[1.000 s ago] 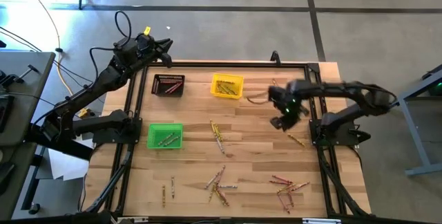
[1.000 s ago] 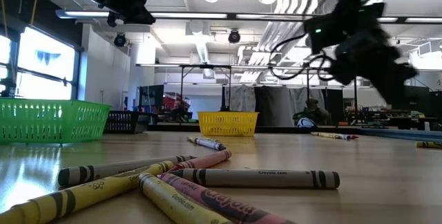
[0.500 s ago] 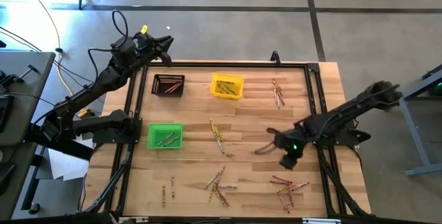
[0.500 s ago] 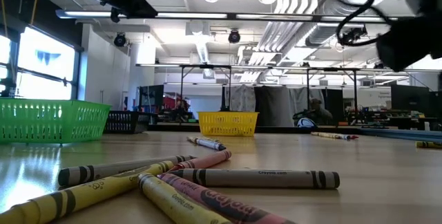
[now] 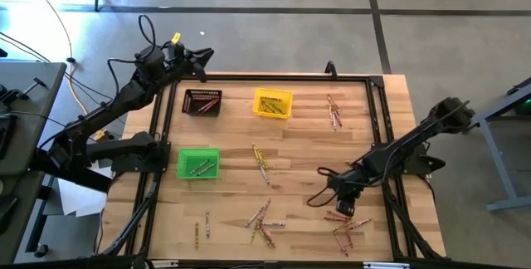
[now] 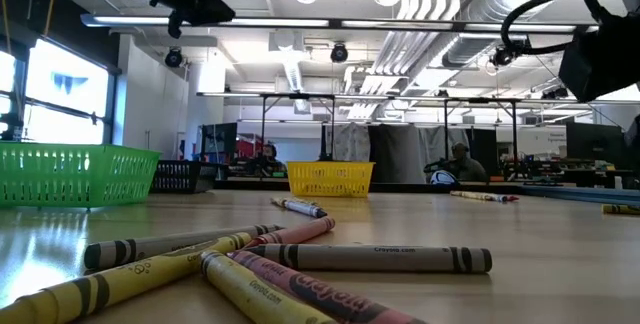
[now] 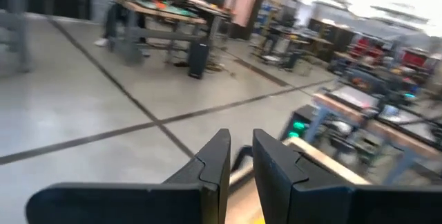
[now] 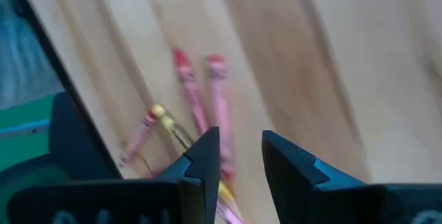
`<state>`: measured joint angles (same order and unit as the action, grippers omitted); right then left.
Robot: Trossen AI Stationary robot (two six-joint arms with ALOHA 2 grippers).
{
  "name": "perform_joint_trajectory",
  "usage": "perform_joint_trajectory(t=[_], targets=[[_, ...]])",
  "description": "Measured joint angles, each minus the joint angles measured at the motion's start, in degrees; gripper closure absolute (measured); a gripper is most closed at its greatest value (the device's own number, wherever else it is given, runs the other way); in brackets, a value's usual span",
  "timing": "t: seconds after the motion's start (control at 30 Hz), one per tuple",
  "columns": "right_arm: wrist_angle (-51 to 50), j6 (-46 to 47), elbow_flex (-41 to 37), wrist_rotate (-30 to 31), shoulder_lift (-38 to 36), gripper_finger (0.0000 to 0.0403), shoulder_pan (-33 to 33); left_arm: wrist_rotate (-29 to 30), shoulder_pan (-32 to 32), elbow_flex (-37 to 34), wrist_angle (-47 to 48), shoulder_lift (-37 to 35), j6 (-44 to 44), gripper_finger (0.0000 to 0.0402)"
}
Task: Sort crayons
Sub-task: Put the red crayon into the black bin
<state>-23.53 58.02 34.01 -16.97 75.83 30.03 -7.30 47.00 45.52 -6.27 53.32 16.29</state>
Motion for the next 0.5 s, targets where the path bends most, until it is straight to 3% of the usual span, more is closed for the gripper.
perform_joint_trajectory(t=[0.23,0.5], targets=[[5.8,4.3,0.0,-0.4,5.7,0.0305,1.8,-2.7,-3.5,0.0,-0.8,0.0,0.1,0.0353],[7.3,5.1,0.0,0.4,8.3,0.0274,3.9,-2.7,-6.8,0.0,-0.9,0.0,0.1,0.0353]])
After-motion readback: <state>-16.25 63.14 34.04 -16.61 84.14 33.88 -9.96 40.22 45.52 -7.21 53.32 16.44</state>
